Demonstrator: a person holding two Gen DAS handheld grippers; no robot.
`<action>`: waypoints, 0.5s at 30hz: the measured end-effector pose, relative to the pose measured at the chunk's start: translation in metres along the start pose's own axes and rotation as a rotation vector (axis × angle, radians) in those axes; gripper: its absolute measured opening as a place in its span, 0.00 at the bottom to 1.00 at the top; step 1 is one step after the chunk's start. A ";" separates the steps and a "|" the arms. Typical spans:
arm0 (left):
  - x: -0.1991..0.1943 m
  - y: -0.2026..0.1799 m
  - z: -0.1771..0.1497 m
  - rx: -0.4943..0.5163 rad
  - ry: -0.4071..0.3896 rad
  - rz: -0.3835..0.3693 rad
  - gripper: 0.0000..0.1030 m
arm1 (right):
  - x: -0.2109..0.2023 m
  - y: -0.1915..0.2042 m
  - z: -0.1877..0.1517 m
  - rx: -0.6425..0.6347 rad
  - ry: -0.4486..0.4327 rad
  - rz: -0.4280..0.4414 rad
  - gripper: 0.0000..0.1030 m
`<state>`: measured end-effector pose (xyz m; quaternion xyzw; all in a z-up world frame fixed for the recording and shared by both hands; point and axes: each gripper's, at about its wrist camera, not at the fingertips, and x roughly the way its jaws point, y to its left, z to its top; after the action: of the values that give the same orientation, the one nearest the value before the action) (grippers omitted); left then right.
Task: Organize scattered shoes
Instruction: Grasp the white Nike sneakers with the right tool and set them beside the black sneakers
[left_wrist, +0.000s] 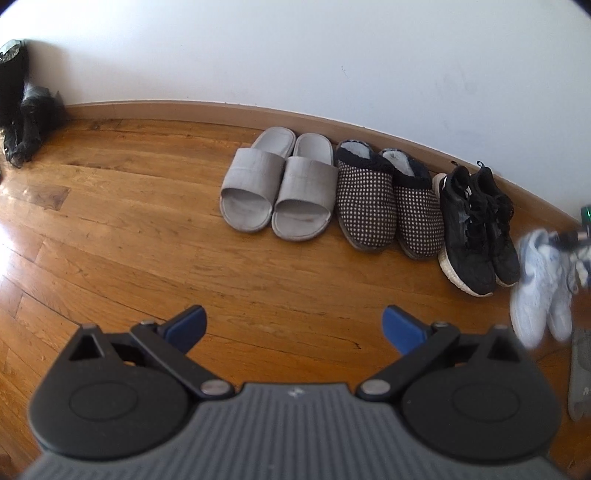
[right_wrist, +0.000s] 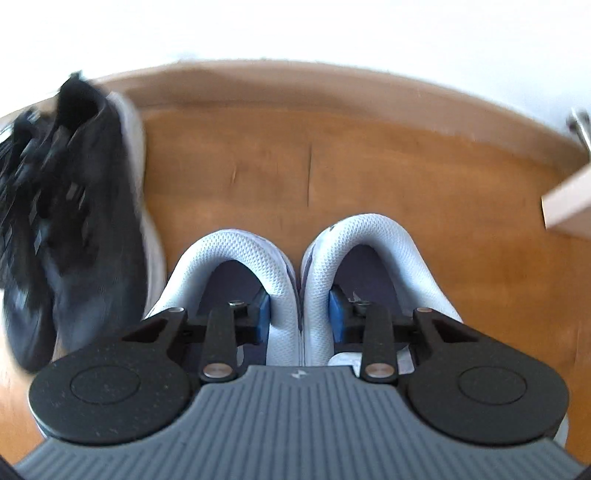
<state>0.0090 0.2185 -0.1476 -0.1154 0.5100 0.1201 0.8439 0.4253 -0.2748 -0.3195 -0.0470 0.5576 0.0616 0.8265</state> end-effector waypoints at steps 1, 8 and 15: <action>0.000 0.001 0.000 -0.001 0.003 0.001 1.00 | 0.005 0.002 0.014 0.019 -0.021 -0.004 0.31; 0.002 -0.001 0.000 0.002 0.015 0.001 1.00 | 0.019 0.037 0.072 -0.004 -0.096 -0.047 0.34; 0.001 -0.003 -0.003 0.025 0.022 -0.010 1.00 | 0.024 0.036 0.103 0.131 -0.099 -0.087 0.41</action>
<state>0.0079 0.2147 -0.1496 -0.1089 0.5202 0.1081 0.8401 0.5234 -0.2231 -0.3040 -0.0140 0.5164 -0.0086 0.8562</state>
